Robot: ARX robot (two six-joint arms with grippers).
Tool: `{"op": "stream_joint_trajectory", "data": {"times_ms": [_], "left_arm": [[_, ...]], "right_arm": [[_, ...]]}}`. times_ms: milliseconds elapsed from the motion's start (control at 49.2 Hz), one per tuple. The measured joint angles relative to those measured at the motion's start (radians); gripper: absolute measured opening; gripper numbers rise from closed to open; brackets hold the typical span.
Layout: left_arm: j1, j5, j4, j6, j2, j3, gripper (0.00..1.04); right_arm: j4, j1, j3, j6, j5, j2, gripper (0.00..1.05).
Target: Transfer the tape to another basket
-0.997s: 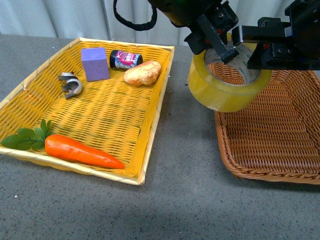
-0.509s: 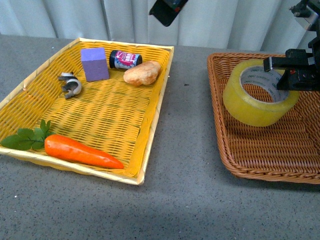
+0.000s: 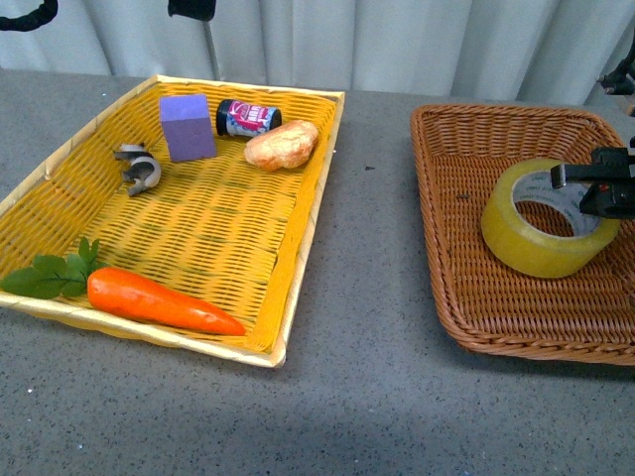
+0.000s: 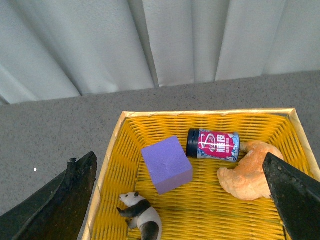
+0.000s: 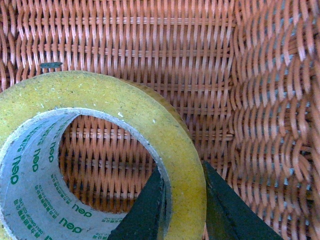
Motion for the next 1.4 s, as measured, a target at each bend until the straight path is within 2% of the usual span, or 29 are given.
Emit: {"op": "stream_joint_trajectory", "data": {"times_ms": [163, 264, 326, 366, 387, 427, 448, 549, 590, 610, 651, 692, 773, 834, 977, 1058, 1180, 1241, 1363, 1404], "left_arm": [[0.006, -0.044, 0.05, -0.039, -0.015, -0.037, 0.98], [0.009, -0.095, 0.076, -0.053, -0.021, -0.055, 0.98], [0.01, -0.119, 0.085, -0.054, -0.024, -0.06, 0.98], [0.023, -0.038, 0.19, -0.068, -0.027, -0.098, 0.93], [0.031, 0.029, 0.291, -0.077, -0.034, -0.14, 0.87], [0.043, 0.098, 0.43, -0.088, -0.059, -0.224, 0.78], [0.048, 0.106, 0.474, -0.089, -0.074, -0.26, 0.75], [0.067, 0.138, 0.592, -0.098, -0.18, -0.422, 0.53], [0.074, 0.143, 0.608, -0.098, -0.213, -0.464, 0.46], [0.078, 0.147, 0.615, -0.098, -0.226, -0.485, 0.42], [0.087, 0.15, 0.628, -0.1, -0.259, -0.539, 0.34], [0.092, 0.158, 0.637, -0.102, -0.29, -0.591, 0.24], [0.1, 0.173, 0.65, -0.106, -0.345, -0.663, 0.1], [0.106, 0.177, 0.655, -0.112, -0.382, -0.704, 0.04], [0.124, 0.186, 0.658, -0.112, -0.479, -0.803, 0.04], [0.162, 0.247, 0.65, -0.112, -0.552, -0.866, 0.04], [0.182, 0.245, 0.626, -0.113, -0.628, -0.919, 0.04], [0.183, 0.247, 0.665, -0.112, -0.634, -0.951, 0.04], [0.182, 0.247, 0.637, -0.112, -0.698, -1.014, 0.04], [0.183, 0.247, 0.608, -0.112, -0.747, -1.029, 0.04]], "right_arm": [[0.05, 0.006, -0.025, 0.01, -0.04, 0.006, 0.16], [0.097, 0.008, -0.042, 0.021, -0.05, 0.004, 0.31], [0.121, 0.006, -0.054, 0.03, -0.036, -0.008, 0.43], [0.173, 0.003, -0.08, 0.035, -0.004, -0.026, 0.52], [0.196, 0.003, -0.091, 0.035, 0.012, -0.036, 0.57], [0.208, 0.0, -0.094, 0.035, 0.018, -0.047, 0.65], [0.277, -0.003, -0.112, 0.032, 0.015, -0.045, 0.66], [0.957, -0.01, -0.341, 0.007, 0.012, -0.006, 0.45], [1.125, -0.01, -0.414, 0.001, 0.011, -0.013, 0.38], [1.16, -0.01, -0.429, 0.0, 0.011, -0.019, 0.36], [1.316, -0.009, -0.499, -0.005, 0.008, -0.069, 0.26], [1.37, -0.009, -0.544, -0.006, 0.009, -0.13, 0.17], [1.386, -0.01, -0.617, -0.006, 0.01, -0.217, 0.03], [1.384, -0.01, -0.665, -0.01, 0.009, -0.257, 0.01], [1.361, -0.009, -0.775, -0.01, 0.008, -0.37, 0.01], [1.332, -0.01, -0.839, -0.01, 0.008, -0.468, 0.01], [1.292, -0.01, -0.891, -0.01, 0.008, -0.554, 0.01], [1.263, -0.01, -0.918, -0.01, 0.008, -0.607, 0.01], [1.191, -0.009, -0.967, -0.01, 0.008, -0.731, 0.01], [1.093, -0.009, -0.97, -0.01, 0.008, -0.815, 0.01]]}}
